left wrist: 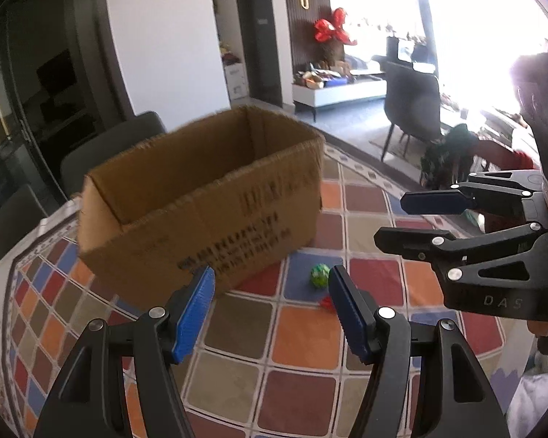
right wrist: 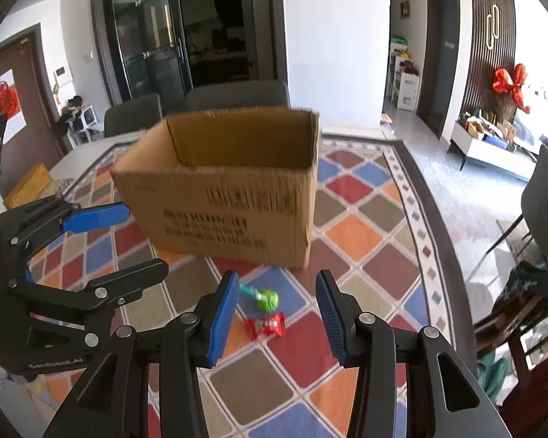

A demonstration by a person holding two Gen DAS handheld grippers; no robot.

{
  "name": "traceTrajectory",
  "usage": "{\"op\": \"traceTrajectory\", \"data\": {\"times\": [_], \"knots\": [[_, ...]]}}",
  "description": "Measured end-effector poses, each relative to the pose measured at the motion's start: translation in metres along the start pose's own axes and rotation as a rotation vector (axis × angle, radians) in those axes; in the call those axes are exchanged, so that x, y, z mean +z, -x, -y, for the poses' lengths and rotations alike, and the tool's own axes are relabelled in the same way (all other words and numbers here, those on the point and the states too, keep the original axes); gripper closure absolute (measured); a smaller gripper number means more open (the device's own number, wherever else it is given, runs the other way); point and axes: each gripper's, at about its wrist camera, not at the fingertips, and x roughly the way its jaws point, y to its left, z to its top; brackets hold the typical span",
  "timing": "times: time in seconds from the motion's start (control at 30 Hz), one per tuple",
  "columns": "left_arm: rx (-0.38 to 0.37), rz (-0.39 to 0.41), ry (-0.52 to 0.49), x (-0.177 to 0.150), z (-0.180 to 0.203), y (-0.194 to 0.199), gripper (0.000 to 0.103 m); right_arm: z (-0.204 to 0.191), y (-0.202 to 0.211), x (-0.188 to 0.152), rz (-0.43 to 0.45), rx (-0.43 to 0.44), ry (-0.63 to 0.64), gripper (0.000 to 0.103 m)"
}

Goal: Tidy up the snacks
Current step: 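Withdraw both open tools to the green-wrapped lollipop and red candy, then grasp the green-wrapped lollipop with the left tool while the right tool grasps the red candy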

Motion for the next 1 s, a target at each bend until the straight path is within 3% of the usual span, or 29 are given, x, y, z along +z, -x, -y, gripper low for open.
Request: {"op": "traceTrajectory", "data": {"times": [0.5,1.0], "knots": [[-0.072,-0.067,-0.115,-0.026,0.008,-0.042,0.041,-0.003,-0.044,-0.049,-0.126,0.040,-0.009,0.058],[-0.201,-0.105,-0.189,-0.028,-0.001,-0.084,0.054,-0.010,-0.084,-0.066,-0.186,0.054,-0.015,0.058]]}}
